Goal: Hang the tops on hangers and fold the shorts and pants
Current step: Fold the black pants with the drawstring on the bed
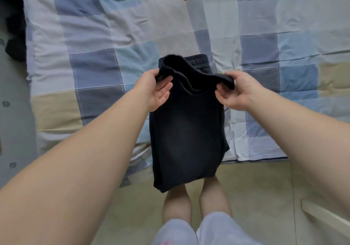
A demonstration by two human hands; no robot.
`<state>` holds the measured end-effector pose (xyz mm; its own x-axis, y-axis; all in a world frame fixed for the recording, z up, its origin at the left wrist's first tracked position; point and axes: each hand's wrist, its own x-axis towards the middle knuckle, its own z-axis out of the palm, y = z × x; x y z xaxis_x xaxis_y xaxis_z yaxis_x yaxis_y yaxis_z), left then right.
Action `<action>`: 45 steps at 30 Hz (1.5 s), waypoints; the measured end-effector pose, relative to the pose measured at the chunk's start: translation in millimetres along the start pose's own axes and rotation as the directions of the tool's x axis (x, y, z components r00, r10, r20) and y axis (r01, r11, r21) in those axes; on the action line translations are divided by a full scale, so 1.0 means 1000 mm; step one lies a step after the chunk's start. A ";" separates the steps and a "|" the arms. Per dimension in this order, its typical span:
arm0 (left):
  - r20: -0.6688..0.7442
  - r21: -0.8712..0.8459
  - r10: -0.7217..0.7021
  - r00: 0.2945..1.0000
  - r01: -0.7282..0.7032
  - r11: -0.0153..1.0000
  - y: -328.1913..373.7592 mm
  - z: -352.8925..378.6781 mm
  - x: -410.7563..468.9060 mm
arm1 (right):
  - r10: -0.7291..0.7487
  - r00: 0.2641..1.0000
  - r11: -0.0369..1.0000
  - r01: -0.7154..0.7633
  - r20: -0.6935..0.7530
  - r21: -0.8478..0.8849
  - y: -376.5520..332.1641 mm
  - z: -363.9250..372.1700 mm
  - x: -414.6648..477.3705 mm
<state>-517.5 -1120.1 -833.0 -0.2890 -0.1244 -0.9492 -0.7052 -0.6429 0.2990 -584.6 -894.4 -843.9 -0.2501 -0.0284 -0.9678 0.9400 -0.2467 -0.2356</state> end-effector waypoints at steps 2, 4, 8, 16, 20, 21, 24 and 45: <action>0.017 0.022 0.017 1.000 -0.017 1.000 -0.003 0.003 0.023 | -0.010 0.997 0.999 0.013 0.080 -0.038 -0.003 0.002 0.026; 0.025 0.041 0.028 0.999 -0.029 0.999 -0.012 0.002 0.037 | -0.004 0.992 0.998 0.012 0.123 -0.058 -0.001 0.000 0.042; 0.044 0.058 -0.003 0.999 0.001 0.998 -0.045 -0.007 0.032 | 0.059 0.987 0.995 -0.047 0.148 -0.084 0.021 -0.015 0.049; -0.135 0.290 -0.067 0.989 0.104 0.951 -0.144 -0.044 -0.031 | 0.179 0.981 0.977 -0.168 0.079 -0.131 0.092 -0.067 0.005; -0.276 0.386 -0.068 0.959 0.175 0.906 -0.193 -0.067 -0.043 | 0.227 0.974 0.950 -0.225 -0.016 -0.217 0.131 -0.105 -0.006; -0.301 0.395 -0.060 0.952 0.182 0.900 -0.207 -0.074 -0.044 | 0.236 0.971 0.938 -0.240 -0.044 -0.249 0.141 -0.116 -0.006; -0.398 0.508 0.024 0.917 0.198 0.839 -0.244 -0.099 -0.039 | 0.229 0.962 0.868 -0.272 -0.151 -0.415 0.171 -0.145 -0.001; -0.257 0.665 0.036 0.966 0.150 0.731 -0.287 -0.114 0.010 | 0.204 0.976 0.605 -0.188 -0.077 -0.774 0.211 -0.159 0.057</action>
<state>-244.2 -1022.5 -939.2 -0.1376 -0.3376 -0.9312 -0.9899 0.0139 0.1412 -364.1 -793.8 -963.2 -0.0345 -0.0032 -0.9994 0.7953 0.6055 -0.0294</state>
